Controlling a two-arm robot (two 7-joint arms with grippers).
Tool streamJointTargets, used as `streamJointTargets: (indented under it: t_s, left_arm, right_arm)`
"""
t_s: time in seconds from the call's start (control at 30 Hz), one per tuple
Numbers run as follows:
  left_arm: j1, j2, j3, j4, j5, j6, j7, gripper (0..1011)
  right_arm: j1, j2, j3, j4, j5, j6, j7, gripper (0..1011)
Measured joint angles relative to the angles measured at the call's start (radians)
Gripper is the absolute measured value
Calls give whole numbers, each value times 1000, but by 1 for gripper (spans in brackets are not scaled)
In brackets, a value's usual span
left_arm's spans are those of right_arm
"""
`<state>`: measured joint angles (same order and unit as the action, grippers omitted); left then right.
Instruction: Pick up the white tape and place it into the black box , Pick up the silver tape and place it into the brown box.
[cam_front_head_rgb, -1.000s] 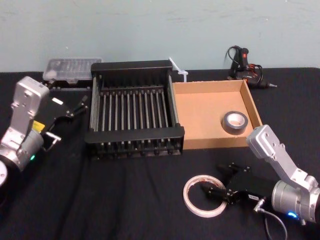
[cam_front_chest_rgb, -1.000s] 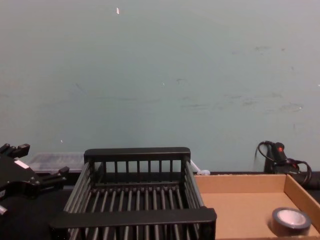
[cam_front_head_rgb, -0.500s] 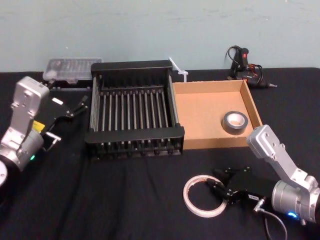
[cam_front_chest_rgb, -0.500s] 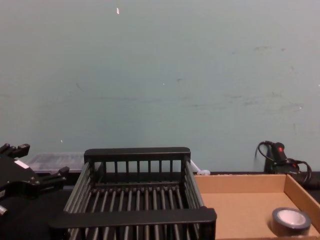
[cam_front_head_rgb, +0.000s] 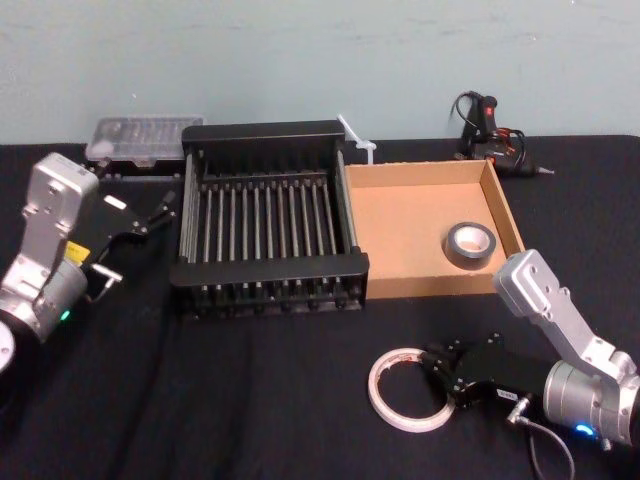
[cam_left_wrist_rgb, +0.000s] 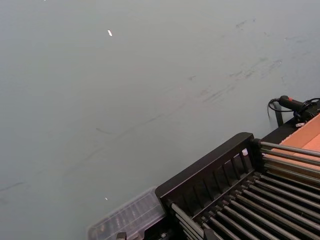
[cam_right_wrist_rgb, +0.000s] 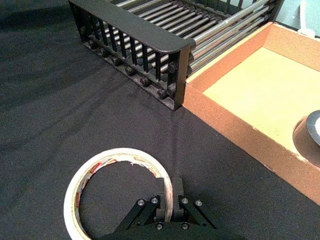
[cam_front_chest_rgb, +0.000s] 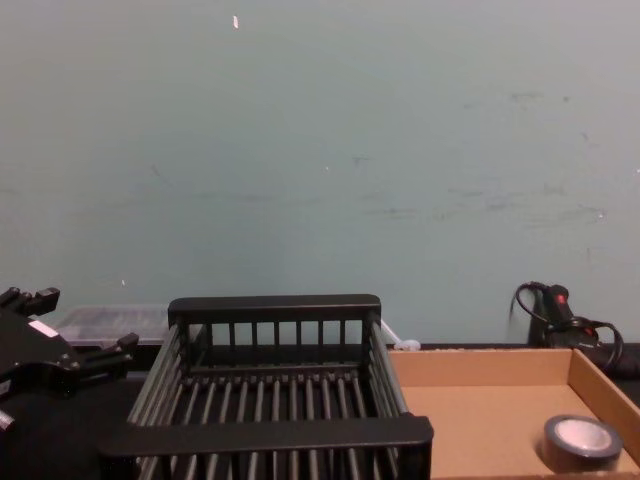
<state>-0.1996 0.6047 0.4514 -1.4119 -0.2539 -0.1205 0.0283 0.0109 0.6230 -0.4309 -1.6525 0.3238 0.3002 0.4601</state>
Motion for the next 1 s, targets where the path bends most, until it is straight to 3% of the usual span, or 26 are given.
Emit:
streamJointTargets:
  t_s: [0.6,1.0]
  left_arm:
    - [0,0,0,0,0,0,0,1001]
    - [0,0,0,0,0,0,0,1001]
  right_arm:
    - [-4,1,7,-1,8,-11,10,93]
    - [-22,12,46,-38,54,-9,3,93]
